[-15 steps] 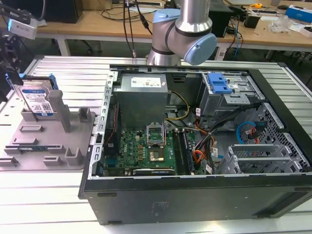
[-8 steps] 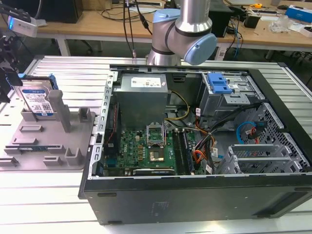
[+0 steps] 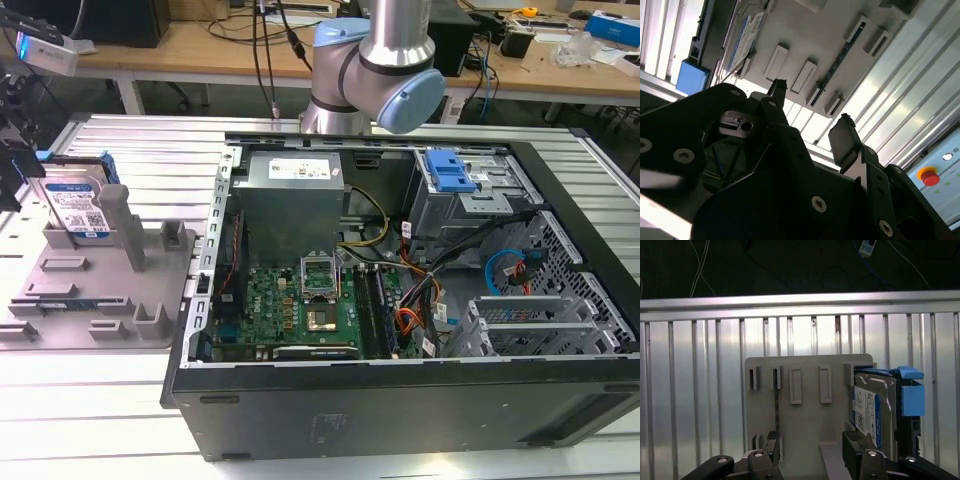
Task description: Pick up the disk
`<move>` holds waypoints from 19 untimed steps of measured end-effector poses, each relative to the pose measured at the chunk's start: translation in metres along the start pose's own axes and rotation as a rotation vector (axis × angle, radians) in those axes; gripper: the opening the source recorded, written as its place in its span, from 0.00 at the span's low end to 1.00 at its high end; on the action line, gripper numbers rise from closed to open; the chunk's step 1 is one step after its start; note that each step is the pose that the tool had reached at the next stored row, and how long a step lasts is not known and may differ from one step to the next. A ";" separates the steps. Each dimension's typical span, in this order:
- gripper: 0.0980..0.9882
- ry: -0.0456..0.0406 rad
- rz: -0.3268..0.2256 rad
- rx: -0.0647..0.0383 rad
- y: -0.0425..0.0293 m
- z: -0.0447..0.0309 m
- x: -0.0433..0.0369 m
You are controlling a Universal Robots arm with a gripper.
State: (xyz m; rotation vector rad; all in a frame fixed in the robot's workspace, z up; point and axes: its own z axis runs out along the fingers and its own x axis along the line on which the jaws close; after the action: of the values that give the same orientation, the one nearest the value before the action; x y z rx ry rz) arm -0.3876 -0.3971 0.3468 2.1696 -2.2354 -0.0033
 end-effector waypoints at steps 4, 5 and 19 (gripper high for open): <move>0.58 0.0034 -0.002 0.000 0.0015 -0.0001 -0.0056; 0.58 0.0055 -0.005 0.000 0.0021 -0.0001 -0.0089; 0.58 0.0319 -0.043 0.002 0.0224 0.0012 -0.0859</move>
State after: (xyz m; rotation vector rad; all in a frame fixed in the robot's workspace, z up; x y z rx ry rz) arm -0.4074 -0.3106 0.3445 2.2017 -2.1730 0.0324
